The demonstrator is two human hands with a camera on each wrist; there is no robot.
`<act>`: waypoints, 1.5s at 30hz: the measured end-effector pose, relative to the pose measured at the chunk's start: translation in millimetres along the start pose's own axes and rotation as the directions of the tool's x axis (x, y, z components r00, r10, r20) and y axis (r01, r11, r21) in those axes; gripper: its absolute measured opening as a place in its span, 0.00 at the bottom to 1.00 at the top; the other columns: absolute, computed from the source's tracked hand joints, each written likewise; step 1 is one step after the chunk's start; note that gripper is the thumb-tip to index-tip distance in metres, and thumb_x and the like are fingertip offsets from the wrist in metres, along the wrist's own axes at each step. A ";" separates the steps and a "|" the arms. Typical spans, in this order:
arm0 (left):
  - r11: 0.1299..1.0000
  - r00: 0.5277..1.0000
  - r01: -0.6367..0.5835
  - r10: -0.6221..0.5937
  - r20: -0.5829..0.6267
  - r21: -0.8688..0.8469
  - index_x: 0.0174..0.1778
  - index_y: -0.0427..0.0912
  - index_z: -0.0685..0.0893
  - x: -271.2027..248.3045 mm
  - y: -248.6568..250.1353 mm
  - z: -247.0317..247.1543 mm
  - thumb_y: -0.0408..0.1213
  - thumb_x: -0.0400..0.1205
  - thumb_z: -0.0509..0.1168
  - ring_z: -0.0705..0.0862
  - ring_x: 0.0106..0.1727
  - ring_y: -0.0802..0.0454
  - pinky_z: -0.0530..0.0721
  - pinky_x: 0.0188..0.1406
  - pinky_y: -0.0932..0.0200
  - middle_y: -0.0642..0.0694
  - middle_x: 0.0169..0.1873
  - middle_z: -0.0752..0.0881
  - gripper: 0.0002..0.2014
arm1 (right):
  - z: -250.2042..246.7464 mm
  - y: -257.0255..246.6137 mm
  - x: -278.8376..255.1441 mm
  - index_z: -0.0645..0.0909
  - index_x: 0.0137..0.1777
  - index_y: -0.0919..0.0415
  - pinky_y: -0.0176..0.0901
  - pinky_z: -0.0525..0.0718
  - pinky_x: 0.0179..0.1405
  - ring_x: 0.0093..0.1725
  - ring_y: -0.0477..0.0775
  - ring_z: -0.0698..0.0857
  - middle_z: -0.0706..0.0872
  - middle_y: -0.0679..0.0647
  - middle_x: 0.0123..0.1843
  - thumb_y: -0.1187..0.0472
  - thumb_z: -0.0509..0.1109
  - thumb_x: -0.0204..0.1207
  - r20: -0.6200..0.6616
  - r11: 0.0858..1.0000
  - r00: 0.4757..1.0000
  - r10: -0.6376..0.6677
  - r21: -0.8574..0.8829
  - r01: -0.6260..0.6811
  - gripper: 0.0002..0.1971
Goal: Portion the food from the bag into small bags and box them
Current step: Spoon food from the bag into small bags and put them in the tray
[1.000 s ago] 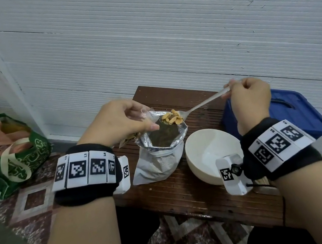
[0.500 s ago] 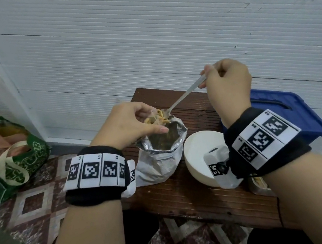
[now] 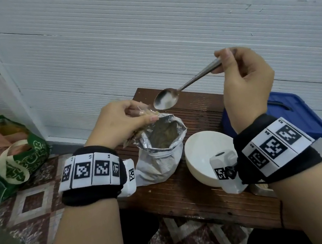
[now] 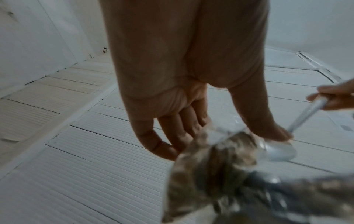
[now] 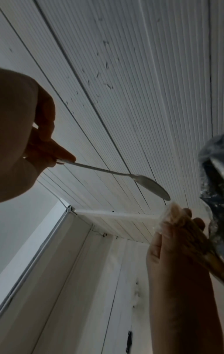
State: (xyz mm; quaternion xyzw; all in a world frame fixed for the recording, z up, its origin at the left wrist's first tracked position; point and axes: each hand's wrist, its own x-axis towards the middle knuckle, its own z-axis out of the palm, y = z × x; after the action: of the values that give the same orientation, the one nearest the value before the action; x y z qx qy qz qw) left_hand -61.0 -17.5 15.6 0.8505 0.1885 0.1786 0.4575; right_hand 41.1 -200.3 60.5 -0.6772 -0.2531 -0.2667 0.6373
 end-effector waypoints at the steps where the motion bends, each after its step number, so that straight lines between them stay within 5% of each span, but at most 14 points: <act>1: 1.000 1.000 -0.001 0.001 -0.010 -0.001 0.45 0.55 0.87 -0.4 0.0 -2.3 0.51 0.67 0.79 0.84 0.44 0.67 0.75 0.33 0.82 0.58 0.40 0.87 0.14 | -1.9 3.5 -0.5 0.83 0.41 0.49 0.28 0.78 0.40 0.38 0.42 0.85 0.86 0.44 0.35 0.58 0.65 0.81 -0.025 0.999 0.999 0.028 -0.016 -0.029 0.09; 4: 0.999 0.998 -0.010 0.007 -0.055 -0.053 0.39 0.58 0.84 -2.6 1.7 -7.6 0.51 0.66 0.78 0.85 0.44 0.65 0.76 0.34 0.81 0.55 0.41 0.88 0.11 | -5.3 16.2 -6.7 0.84 0.39 0.51 0.26 0.77 0.37 0.35 0.39 0.82 0.85 0.42 0.33 0.57 0.66 0.81 -0.028 0.987 0.993 0.118 -0.107 -0.121 0.10; 7: 0.989 0.996 -0.035 0.024 -0.082 -0.141 0.48 0.56 0.88 -3.6 4.6 -10.4 0.56 0.61 0.77 0.87 0.49 0.62 0.82 0.47 0.69 0.54 0.45 0.90 0.20 | -2.4 29.5 -24.4 0.85 0.38 0.55 0.29 0.71 0.32 0.30 0.35 0.78 0.80 0.41 0.28 0.55 0.67 0.81 0.078 0.957 0.983 0.169 -0.252 -0.144 0.11; 13: 0.961 0.994 -0.086 0.064 -0.093 -0.264 0.51 0.53 0.89 -6.5 14.8 -5.4 0.55 0.61 0.76 0.88 0.49 0.61 0.85 0.50 0.66 0.53 0.45 0.91 0.23 | 11.2 45.4 -66.3 0.88 0.44 0.59 0.51 0.79 0.48 0.43 0.55 0.82 0.85 0.49 0.34 0.56 0.68 0.80 0.271 0.927 0.948 0.167 -0.371 -0.057 0.09; 16: 0.956 0.994 -0.084 0.060 -0.092 -0.282 0.51 0.54 0.90 -6.8 16.5 -4.6 0.54 0.62 0.77 0.89 0.50 0.61 0.85 0.49 0.65 0.53 0.44 0.91 0.21 | 7.0 46.2 -67.7 0.87 0.43 0.58 0.47 0.78 0.45 0.41 0.52 0.82 0.84 0.48 0.34 0.56 0.67 0.80 0.215 0.928 0.959 0.185 -0.359 -0.098 0.09; 21: 0.936 0.990 -0.127 0.100 -0.098 -0.327 0.50 0.55 0.89 -11.5 28.5 -4.4 0.51 0.64 0.76 0.88 0.48 0.63 0.84 0.45 0.70 0.55 0.44 0.92 0.19 | -18.3 41.2 -45.5 0.84 0.39 0.57 0.21 0.71 0.32 0.30 0.35 0.79 0.83 0.42 0.30 0.56 0.68 0.80 0.009 0.936 0.973 0.229 -0.278 -0.217 0.10; 25: 0.899 0.985 -0.172 0.148 -0.090 -0.402 0.52 0.51 0.89 -15.8 48.0 6.9 0.49 0.64 0.76 0.89 0.48 0.62 0.84 0.46 0.70 0.54 0.43 0.92 0.20 | -49.3 42.1 -28.3 0.85 0.36 0.50 0.32 0.80 0.41 0.35 0.41 0.83 0.88 0.46 0.33 0.51 0.68 0.79 -0.183 0.934 0.948 0.260 -0.203 -0.295 0.11; 28: 0.876 0.983 -0.181 0.176 -0.053 -0.447 0.52 0.51 0.89 -18.6 63.2 22.7 0.50 0.64 0.76 0.89 0.49 0.61 0.85 0.48 0.67 0.53 0.43 0.92 0.20 | -74.1 44.4 -28.8 0.83 0.35 0.49 0.30 0.78 0.40 0.33 0.39 0.82 0.87 0.43 0.31 0.53 0.68 0.79 -0.240 0.910 0.917 0.318 -0.195 -0.367 0.11; 31: 0.867 0.980 -0.181 0.198 -0.013 -0.465 0.52 0.50 0.89 -20.4 74.9 45.9 0.47 0.66 0.77 0.90 0.49 0.59 0.87 0.51 0.63 0.50 0.43 0.92 0.18 | -93.1 54.8 -43.7 0.83 0.44 0.59 0.22 0.74 0.32 0.30 0.30 0.81 0.84 0.38 0.24 0.57 0.69 0.79 -0.250 0.877 0.883 0.398 -0.180 -0.446 0.06; 33: 0.869 0.978 -0.183 0.208 0.004 -0.459 0.52 0.48 0.89 -20.9 78.8 61.6 0.43 0.69 0.78 0.90 0.49 0.57 0.87 0.54 0.60 0.49 0.43 0.92 0.16 | -98.4 63.2 -59.2 0.82 0.47 0.61 0.21 0.75 0.33 0.29 0.31 0.80 0.83 0.40 0.29 0.59 0.69 0.79 -0.217 0.845 0.865 0.451 -0.207 -0.493 0.06; 36: 0.896 0.978 -0.172 0.205 0.037 -0.409 0.54 0.48 0.89 -21.0 80.5 80.0 0.42 0.70 0.78 0.89 0.50 0.60 0.86 0.57 0.57 0.52 0.44 0.92 0.16 | -100.8 77.8 -81.6 0.81 0.42 0.57 0.45 0.85 0.51 0.38 0.41 0.84 0.85 0.45 0.35 0.59 0.71 0.77 -0.206 0.784 0.822 0.532 -0.246 -0.569 0.04; 38: 0.908 0.979 -0.167 0.200 0.046 -0.385 0.54 0.50 0.89 -20.4 80.0 87.4 0.44 0.70 0.79 0.89 0.50 0.60 0.86 0.58 0.55 0.52 0.44 0.92 0.16 | -100.8 87.3 -93.1 0.80 0.42 0.53 0.55 0.86 0.52 0.43 0.50 0.87 0.88 0.51 0.40 0.57 0.71 0.76 -0.179 0.754 0.789 0.587 -0.234 -0.614 0.04; 42: 0.911 0.984 -0.147 0.174 0.038 -0.386 0.54 0.50 0.89 -18.9 77.3 93.0 0.47 0.69 0.78 0.89 0.51 0.60 0.87 0.58 0.51 0.52 0.45 0.92 0.17 | -100.1 94.6 -110.3 0.78 0.43 0.53 0.47 0.87 0.45 0.42 0.52 0.89 0.90 0.56 0.43 0.60 0.71 0.76 -0.117 0.690 0.713 0.691 -0.183 -0.700 0.05; 45: 0.909 0.984 -0.144 0.172 0.038 -0.390 0.54 0.52 0.89 -17.6 75.7 94.1 0.46 0.70 0.78 0.89 0.51 0.61 0.86 0.58 0.54 0.52 0.45 0.92 0.16 | -100.1 94.5 -117.8 0.79 0.42 0.55 0.43 0.83 0.46 0.43 0.49 0.87 0.89 0.53 0.40 0.58 0.74 0.75 -0.073 0.676 0.712 0.698 -0.263 -0.689 0.06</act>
State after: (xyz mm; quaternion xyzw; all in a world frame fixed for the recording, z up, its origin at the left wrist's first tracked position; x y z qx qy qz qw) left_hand -19.5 -131.6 28.5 0.7621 0.0636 0.2180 0.6064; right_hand 15.8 -306.2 -84.3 -0.8072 0.0506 -0.0259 0.5876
